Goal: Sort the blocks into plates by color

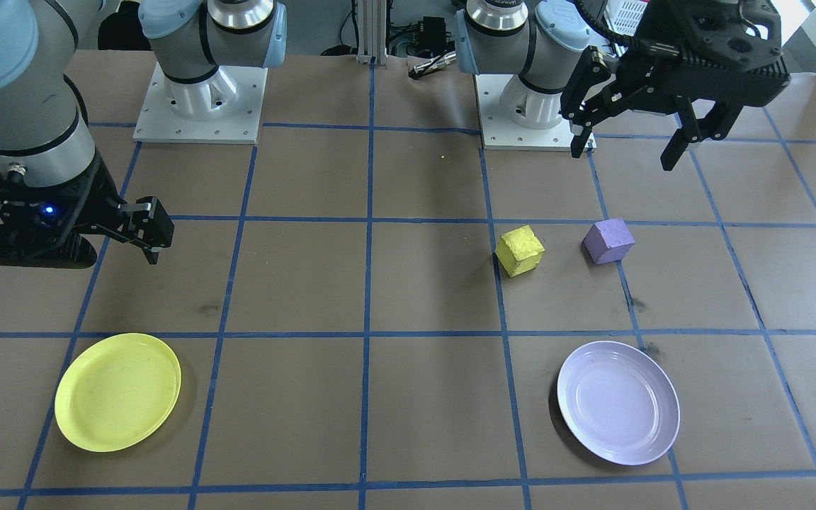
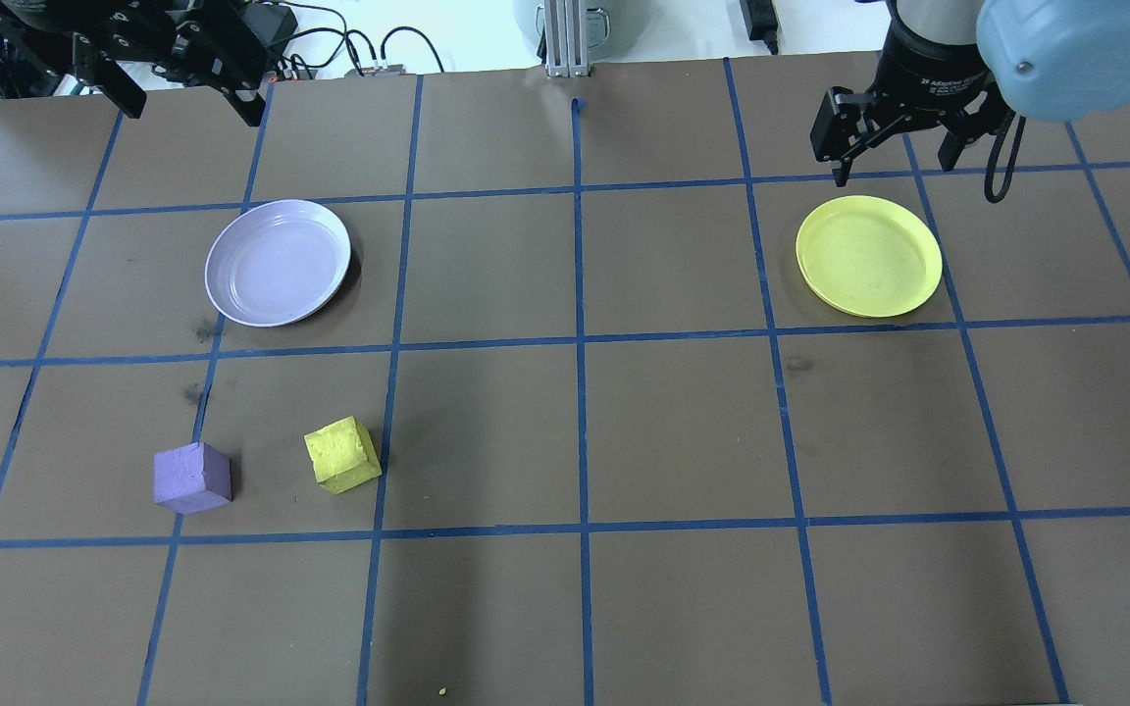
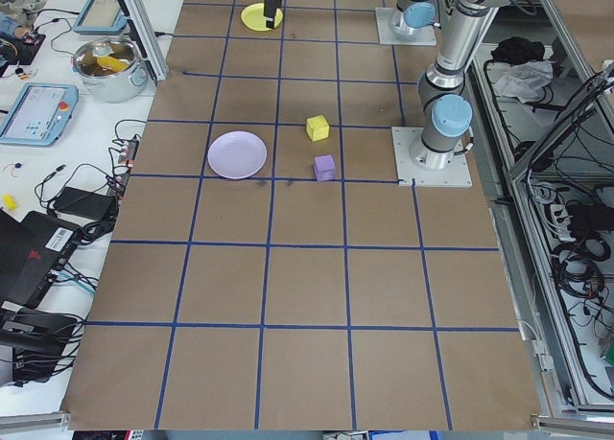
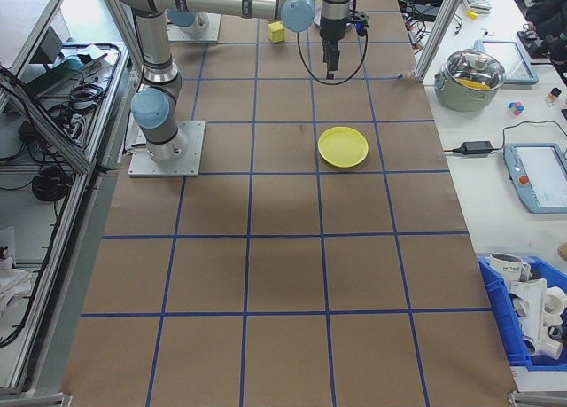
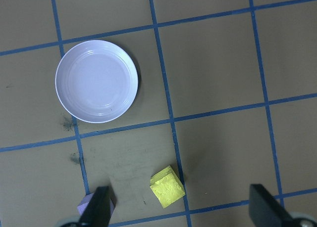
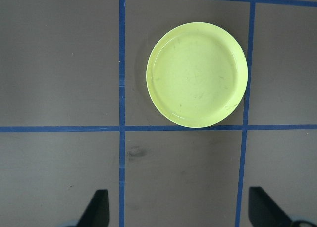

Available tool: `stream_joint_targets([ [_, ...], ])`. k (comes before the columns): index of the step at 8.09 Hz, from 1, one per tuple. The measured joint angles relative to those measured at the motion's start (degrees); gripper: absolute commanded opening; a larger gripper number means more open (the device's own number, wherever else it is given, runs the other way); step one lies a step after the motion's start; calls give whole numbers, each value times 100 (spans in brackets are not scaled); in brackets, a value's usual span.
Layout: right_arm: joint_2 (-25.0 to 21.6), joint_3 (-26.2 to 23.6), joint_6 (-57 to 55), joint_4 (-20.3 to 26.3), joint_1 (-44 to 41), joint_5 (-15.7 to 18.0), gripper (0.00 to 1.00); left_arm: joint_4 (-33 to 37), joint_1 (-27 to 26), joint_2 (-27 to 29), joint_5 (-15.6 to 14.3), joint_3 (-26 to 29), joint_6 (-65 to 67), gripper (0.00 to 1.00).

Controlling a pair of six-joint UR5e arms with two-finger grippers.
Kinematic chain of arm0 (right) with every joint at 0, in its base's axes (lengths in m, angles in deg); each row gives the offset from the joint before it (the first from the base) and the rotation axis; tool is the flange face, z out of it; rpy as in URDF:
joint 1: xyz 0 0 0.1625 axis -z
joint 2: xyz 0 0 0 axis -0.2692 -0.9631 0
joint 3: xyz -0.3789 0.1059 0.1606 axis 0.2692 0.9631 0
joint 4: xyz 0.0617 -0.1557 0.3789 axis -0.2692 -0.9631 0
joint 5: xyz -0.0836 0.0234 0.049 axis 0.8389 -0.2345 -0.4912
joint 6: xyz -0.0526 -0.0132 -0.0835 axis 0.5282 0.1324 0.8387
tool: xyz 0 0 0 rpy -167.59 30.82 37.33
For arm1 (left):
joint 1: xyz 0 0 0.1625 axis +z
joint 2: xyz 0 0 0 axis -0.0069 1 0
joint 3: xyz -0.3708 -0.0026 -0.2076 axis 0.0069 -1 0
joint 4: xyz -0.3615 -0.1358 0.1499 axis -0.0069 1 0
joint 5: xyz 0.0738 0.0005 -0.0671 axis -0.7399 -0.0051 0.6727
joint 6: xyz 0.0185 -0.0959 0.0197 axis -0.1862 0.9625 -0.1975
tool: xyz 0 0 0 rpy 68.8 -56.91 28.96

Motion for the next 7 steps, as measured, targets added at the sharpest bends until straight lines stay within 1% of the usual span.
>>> stream_joint_targets([
  [3,6,0,6,-3,-2,-3,100,-37,1,-17,16,-94,0,100],
  [5,5,-4,0,0,-2,-7,100,-41,58,-70,25,-55,58,100],
  [6,5,-4,-2,-2,0,-9,100,-8,259,-132,22,-62,63,100],
  [7,2,-4,-3,-1,0,-11,100,83,588,-188,31,-74,36,100],
])
